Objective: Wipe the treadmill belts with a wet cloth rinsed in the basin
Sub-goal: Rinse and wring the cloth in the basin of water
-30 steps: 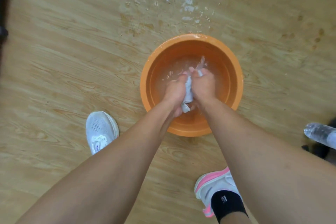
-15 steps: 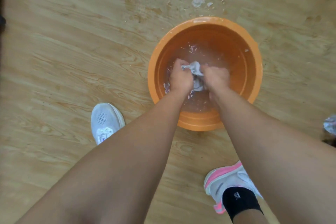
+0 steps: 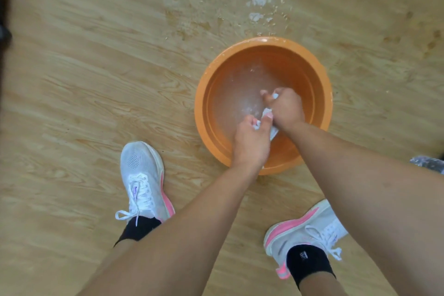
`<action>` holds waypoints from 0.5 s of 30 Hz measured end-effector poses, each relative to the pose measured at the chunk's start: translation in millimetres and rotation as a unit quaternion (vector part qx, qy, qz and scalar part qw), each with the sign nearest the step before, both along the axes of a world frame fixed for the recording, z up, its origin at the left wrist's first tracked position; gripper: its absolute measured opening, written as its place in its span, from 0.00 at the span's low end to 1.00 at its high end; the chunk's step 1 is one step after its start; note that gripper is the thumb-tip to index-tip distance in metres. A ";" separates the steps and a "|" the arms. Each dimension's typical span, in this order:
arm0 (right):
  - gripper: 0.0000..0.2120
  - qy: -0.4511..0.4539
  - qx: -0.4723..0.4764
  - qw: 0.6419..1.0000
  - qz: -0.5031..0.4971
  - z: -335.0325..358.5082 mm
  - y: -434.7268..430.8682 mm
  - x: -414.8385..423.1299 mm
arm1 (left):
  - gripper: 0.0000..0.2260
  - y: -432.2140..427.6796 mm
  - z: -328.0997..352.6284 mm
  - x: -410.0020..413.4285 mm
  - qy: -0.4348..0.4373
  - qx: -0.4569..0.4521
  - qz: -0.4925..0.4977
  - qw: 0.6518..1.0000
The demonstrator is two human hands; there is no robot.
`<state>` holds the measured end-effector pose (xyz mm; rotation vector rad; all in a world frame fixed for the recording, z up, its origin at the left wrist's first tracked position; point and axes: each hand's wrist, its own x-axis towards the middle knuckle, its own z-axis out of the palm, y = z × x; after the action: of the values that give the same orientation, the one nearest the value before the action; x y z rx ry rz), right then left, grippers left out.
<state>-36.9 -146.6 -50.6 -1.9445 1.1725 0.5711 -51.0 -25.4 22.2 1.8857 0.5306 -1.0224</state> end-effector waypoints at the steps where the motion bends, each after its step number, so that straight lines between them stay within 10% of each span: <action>1: 0.19 -0.004 -0.001 1.000 0.020 -1.3 -1.1 1.0 | 0.18 4.2 -2.3 0.1 -0.009 0.015 0.027 0.999; 6: 0.18 -0.029 -0.046 0.998 -0.037 -16.1 -10.7 4.9 | 0.05 16.7 -35.8 28.0 -0.062 0.063 0.078 0.993; 15: 0.22 -0.039 0.095 0.994 -0.049 -18.5 48.4 -2.9 | 0.28 -1.9 -67.6 23.0 0.120 -0.035 0.179 0.976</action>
<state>-39.8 -98.2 -69.2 -1.7237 1.1160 0.5292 -28.0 -27.3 -45.4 1.5390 0.9262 -1.0156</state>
